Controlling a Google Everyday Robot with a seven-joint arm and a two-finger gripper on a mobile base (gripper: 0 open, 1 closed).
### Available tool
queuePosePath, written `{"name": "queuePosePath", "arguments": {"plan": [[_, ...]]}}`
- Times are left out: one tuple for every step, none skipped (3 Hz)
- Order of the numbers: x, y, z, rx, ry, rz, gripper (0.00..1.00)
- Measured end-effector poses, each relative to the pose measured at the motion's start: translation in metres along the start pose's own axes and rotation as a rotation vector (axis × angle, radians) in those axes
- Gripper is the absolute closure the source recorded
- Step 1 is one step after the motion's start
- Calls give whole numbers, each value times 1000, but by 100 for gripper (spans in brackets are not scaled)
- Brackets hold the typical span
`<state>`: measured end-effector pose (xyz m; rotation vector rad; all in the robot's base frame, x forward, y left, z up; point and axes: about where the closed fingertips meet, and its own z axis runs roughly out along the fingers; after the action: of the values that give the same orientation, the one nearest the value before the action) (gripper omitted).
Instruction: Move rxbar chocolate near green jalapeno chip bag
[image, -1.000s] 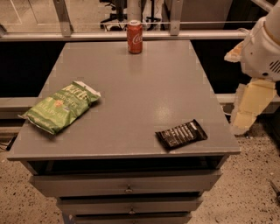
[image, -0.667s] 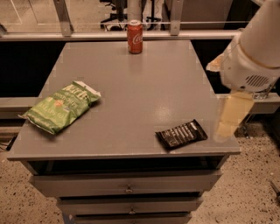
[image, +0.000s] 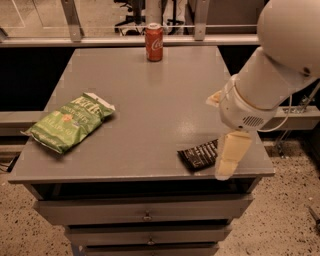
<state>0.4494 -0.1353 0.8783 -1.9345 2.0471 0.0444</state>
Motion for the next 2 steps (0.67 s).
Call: {"name": "queuePosePath", "arguments": {"plan": [[-5,2,24,-22,-35,5,0],[-2,5,41,-41,-47,25,0]]}}
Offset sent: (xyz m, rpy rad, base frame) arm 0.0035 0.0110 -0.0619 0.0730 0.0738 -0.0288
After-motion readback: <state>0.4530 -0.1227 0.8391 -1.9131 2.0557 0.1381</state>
